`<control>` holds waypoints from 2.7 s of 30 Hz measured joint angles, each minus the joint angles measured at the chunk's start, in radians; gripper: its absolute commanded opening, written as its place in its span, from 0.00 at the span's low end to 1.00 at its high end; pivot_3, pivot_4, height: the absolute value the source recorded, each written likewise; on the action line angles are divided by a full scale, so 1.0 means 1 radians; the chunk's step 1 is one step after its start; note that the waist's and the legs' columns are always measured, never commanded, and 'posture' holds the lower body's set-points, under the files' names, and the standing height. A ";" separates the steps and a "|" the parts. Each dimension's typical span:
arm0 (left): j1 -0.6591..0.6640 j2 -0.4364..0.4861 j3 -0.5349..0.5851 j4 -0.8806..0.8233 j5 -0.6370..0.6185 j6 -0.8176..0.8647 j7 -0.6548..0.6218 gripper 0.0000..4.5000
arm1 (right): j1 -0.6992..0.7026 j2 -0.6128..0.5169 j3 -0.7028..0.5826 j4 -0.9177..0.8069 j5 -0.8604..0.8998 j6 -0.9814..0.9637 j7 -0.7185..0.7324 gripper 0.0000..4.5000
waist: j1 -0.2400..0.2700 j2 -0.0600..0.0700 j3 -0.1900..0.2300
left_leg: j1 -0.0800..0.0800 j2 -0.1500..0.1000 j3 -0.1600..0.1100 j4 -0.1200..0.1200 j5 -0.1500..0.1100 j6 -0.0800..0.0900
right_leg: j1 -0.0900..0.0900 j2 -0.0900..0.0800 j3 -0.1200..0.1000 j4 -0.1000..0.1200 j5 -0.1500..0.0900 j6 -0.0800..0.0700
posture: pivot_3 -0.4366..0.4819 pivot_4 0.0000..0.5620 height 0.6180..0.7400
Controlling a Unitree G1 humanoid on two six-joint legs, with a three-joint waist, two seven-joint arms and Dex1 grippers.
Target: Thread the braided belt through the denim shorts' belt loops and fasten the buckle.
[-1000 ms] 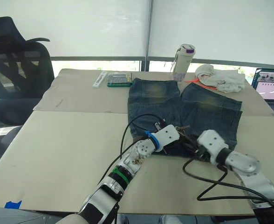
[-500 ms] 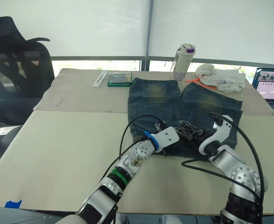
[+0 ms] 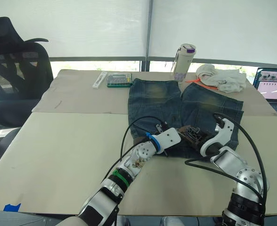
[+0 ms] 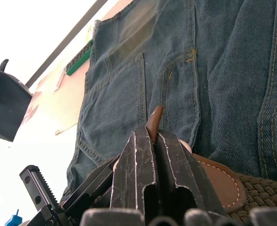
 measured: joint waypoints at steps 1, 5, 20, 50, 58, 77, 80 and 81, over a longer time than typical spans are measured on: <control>0.000 0.001 0.005 0.000 -0.013 -0.002 -0.013 0.17 | 0.000 -0.001 0.000 0.001 0.008 0.000 -0.005 0.00 | 0.000 0.000 0.000 | 0.000 0.000 0.000 0.000 0.000 0.000 | 0.000 0.000 0.000 0.000 0.000 0.000 | 0.48 0.27 0.97; 0.000 0.019 -0.004 0.000 -0.004 -0.042 -0.021 0.46 | 0.000 -0.008 -0.011 0.008 0.035 -0.003 -0.034 0.00 | 0.000 0.000 0.000 | 0.000 0.000 0.000 0.000 0.000 0.000 | 0.000 0.000 0.000 0.000 0.000 0.000 | 0.48 0.27 0.97; 0.057 0.126 -0.005 -0.016 0.012 -0.147 -0.028 0.68 | 0.108 -0.470 -0.111 0.113 0.047 -0.001 0.191 0.00 | 0.000 0.000 0.000 | 0.001 0.001 0.000 0.000 -0.001 0.001 | 0.002 0.000 0.001 -0.002 0.000 0.000 | 0.48 0.27 0.97; 0.001 0.052 0.088 -0.227 -0.043 -0.110 0.057 0.48 | -0.137 -0.272 0.072 0.001 0.489 -0.075 -0.231 0.00 | 0.003 0.000 0.000 | 0.001 0.002 0.001 0.000 0.000 0.001 | 0.003 0.000 0.000 -0.001 0.000 0.000 | 0.48 0.27 0.97; -0.023 0.029 0.074 -0.190 -0.044 -0.104 0.052 0.01 | -0.104 -0.294 0.106 -0.031 0.528 -0.148 -0.265 0.00 | 0.001 0.000 0.000 | 0.001 0.003 0.001 0.000 -0.001 0.002 | 0.003 0.001 0.000 -0.002 0.000 0.000 | 0.48 0.27 0.97; -0.015 -0.039 0.568 -0.271 -0.799 0.571 0.158 0.00 | 0.059 -0.544 0.498 -0.019 -0.271 -0.426 0.352 0.67 | -0.006 -0.001 0.001 | 0.001 0.003 0.001 0.000 0.003 -0.005 | 0.002 0.002 0.000 -0.002 0.000 0.001 | 0.48 0.27 0.97; -0.005 -0.040 0.596 -0.288 -0.897 0.633 0.159 0.00 | 0.052 -0.504 0.581 0.067 -0.424 -0.520 0.407 0.67 | -0.003 -0.002 0.001 | 0.001 0.001 0.000 0.000 0.005 -0.008 | 0.003 0.002 0.000 -0.002 0.000 0.001 | 0.48 0.27 0.97; 0.001 -0.040 0.599 -0.296 -0.927 0.649 0.159 0.00 | 0.044 -0.482 0.586 0.091 -0.452 -0.544 0.418 0.67 | -0.002 -0.002 0.001 | 0.001 0.001 0.000 0.000 0.005 -0.008 | 0.003 0.002 0.001 -0.002 0.000 0.001 | 0.48 0.27 0.97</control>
